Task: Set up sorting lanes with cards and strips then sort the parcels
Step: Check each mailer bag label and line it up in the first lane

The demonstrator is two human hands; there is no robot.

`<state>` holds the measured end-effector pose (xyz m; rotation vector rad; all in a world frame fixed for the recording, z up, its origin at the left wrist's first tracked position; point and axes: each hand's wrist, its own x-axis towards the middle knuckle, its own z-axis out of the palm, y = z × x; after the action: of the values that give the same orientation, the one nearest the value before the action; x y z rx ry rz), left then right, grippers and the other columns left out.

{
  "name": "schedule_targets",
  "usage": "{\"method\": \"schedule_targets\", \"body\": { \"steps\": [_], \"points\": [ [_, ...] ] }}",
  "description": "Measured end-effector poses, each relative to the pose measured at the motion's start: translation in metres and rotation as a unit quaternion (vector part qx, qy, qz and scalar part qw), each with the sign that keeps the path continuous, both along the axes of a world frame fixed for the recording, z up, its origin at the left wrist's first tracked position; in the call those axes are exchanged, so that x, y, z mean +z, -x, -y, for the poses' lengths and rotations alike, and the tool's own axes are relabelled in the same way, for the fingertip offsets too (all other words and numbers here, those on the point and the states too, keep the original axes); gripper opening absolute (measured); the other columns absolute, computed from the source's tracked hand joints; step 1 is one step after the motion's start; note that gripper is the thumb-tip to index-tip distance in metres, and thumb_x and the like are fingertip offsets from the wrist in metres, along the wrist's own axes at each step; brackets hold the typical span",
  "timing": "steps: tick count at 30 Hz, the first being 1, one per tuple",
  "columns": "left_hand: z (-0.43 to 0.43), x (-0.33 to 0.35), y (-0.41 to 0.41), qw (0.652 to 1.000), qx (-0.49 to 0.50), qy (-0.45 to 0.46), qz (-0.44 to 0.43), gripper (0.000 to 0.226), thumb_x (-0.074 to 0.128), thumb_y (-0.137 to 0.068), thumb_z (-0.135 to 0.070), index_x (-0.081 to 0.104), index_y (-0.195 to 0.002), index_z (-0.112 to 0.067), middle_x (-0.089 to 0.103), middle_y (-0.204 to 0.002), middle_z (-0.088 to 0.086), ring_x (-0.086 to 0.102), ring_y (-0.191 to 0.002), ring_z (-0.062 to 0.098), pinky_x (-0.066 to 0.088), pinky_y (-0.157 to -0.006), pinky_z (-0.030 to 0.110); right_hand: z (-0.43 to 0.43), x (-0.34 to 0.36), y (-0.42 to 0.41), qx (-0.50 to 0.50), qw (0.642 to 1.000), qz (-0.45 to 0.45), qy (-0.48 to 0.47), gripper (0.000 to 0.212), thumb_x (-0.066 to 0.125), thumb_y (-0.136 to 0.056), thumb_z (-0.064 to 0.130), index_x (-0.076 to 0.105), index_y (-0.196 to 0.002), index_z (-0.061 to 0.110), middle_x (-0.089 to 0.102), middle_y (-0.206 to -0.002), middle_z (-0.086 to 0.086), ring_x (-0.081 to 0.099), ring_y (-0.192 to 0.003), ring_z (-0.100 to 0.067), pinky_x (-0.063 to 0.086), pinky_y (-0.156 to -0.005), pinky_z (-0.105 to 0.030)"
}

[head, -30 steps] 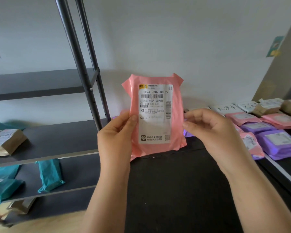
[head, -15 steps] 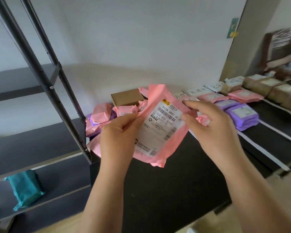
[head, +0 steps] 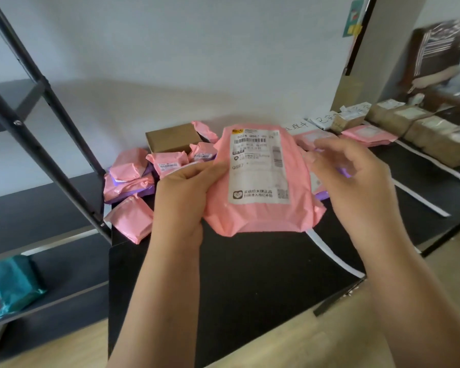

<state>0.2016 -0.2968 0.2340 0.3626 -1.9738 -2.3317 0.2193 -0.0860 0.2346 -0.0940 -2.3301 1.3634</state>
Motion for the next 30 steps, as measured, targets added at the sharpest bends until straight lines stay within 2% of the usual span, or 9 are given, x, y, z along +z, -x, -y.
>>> {"method": "schedule_targets", "body": {
  "steps": [1, 3, 6, 9, 14, 18, 23, 27, 30],
  "points": [
    [-0.007, 0.000, 0.003, 1.000, 0.006, -0.022, 0.006, 0.003, 0.081, -0.079, -0.017, 0.080, -0.076, -0.016, 0.078, -0.092, 0.008, 0.074, -0.093, 0.030, 0.059, -0.085, 0.043, -0.007, 0.001, -0.002, 0.009, 1.000, 0.011, 0.014, 0.016, 0.062, -0.089, 0.048, 0.066, -0.095, 0.034, 0.068, -0.089, 0.022, 0.063, -0.087, 0.005, 0.046, -0.071, -0.020],
    [-0.023, 0.001, 0.009, 0.997, 0.008, -0.073, 0.028, 0.008, 0.078, -0.081, -0.014, 0.078, -0.088, -0.009, 0.077, -0.098, 0.012, 0.072, -0.098, 0.032, 0.056, -0.091, 0.046, -0.018, 0.001, -0.006, 0.038, 0.998, 0.032, 0.038, 0.049, 0.060, -0.080, 0.062, 0.069, -0.085, 0.014, 0.069, -0.080, -0.001, 0.064, -0.075, -0.017, 0.050, -0.067, -0.035],
    [-0.047, 0.004, 0.013, 0.987, -0.001, -0.144, 0.070, 0.017, 0.071, -0.085, -0.005, 0.068, -0.101, -0.001, 0.074, -0.105, 0.019, 0.072, -0.098, 0.033, 0.055, -0.095, 0.049, -0.034, 0.005, -0.009, 0.037, 0.993, 0.063, 0.088, 0.084, 0.053, -0.064, 0.075, 0.063, -0.089, -0.004, 0.065, -0.080, -0.018, 0.057, -0.077, -0.032, 0.044, -0.064, -0.032],
    [-0.062, 0.006, 0.013, 0.977, -0.020, -0.180, 0.112, 0.019, 0.069, -0.086, -0.003, 0.060, -0.103, -0.003, 0.074, -0.103, 0.020, 0.074, -0.092, 0.030, 0.060, -0.082, 0.039, -0.047, 0.009, -0.009, 0.076, 0.983, 0.083, 0.148, 0.066, 0.066, -0.071, 0.062, 0.064, -0.084, -0.002, 0.074, -0.076, 0.004, 0.070, -0.072, -0.012, 0.052, -0.076, -0.035],
    [-0.078, 0.008, 0.014, 0.972, -0.039, -0.192, 0.134, 0.011, 0.068, -0.087, -0.003, 0.059, -0.092, -0.004, 0.076, -0.083, 0.015, 0.075, -0.071, 0.024, 0.062, -0.059, 0.030, -0.067, 0.001, -0.001, 0.105, 0.968, 0.101, 0.205, 0.033, 0.069, -0.087, 0.030, 0.067, -0.085, -0.002, 0.077, -0.086, 0.006, 0.074, -0.085, -0.006, 0.053, -0.079, -0.032],
    [-0.090, 0.005, 0.018, 0.973, -0.055, -0.194, 0.113, 0.008, 0.064, -0.090, -0.003, 0.061, -0.096, -0.004, 0.076, -0.091, 0.016, 0.075, -0.080, 0.026, 0.062, -0.069, 0.035, -0.080, -0.002, 0.002, 0.100, 0.967, 0.096, 0.213, 0.029, 0.070, -0.088, 0.028, 0.067, -0.083, -0.001, 0.077, -0.083, 0.006, 0.074, -0.083, -0.006, 0.052, -0.074, -0.027],
    [-0.104, -0.009, 0.023, 0.997, -0.032, -0.058, 0.034, 0.028, 0.068, -0.090, -0.011, 0.068, -0.118, -0.011, 0.075, -0.109, 0.009, 0.072, -0.101, 0.027, 0.057, -0.087, 0.041, -0.101, -0.007, 0.000, 0.090, 0.988, 0.087, 0.090, 0.014, 0.070, -0.087, 0.030, 0.073, -0.082, 0.017, 0.075, -0.080, 0.010, 0.072, -0.077, -0.004, 0.056, -0.069, -0.022],
    [-0.123, -0.025, 0.021, 0.988, -0.034, 0.143, -0.044, 0.014, 0.070, -0.091, -0.022, 0.074, -0.102, -0.030, 0.076, -0.093, -0.015, 0.073, -0.085, 0.005, 0.058, -0.066, 0.018, -0.131, -0.021, 0.007, 0.037, 0.993, 0.108, -0.005, 0.028, 0.071, -0.089, 0.032, 0.067, -0.117, 0.031, 0.070, -0.099, 0.016, 0.065, -0.096, 0.002, 0.050, -0.080, -0.023],
    [-0.146, -0.039, 0.018, 0.964, -0.069, 0.249, -0.063, 0.014, 0.070, -0.090, -0.027, 0.072, -0.084, -0.040, 0.073, -0.083, -0.023, 0.069, -0.077, -0.002, 0.053, -0.058, 0.016, -0.155, -0.033, 0.012, -0.005, 0.993, 0.095, -0.073, 0.042, 0.066, -0.094, 0.029, 0.058, -0.135, 0.030, 0.065, -0.121, 0.013, 0.058, -0.116, -0.009, 0.046, -0.095, -0.035]
  ]
}}
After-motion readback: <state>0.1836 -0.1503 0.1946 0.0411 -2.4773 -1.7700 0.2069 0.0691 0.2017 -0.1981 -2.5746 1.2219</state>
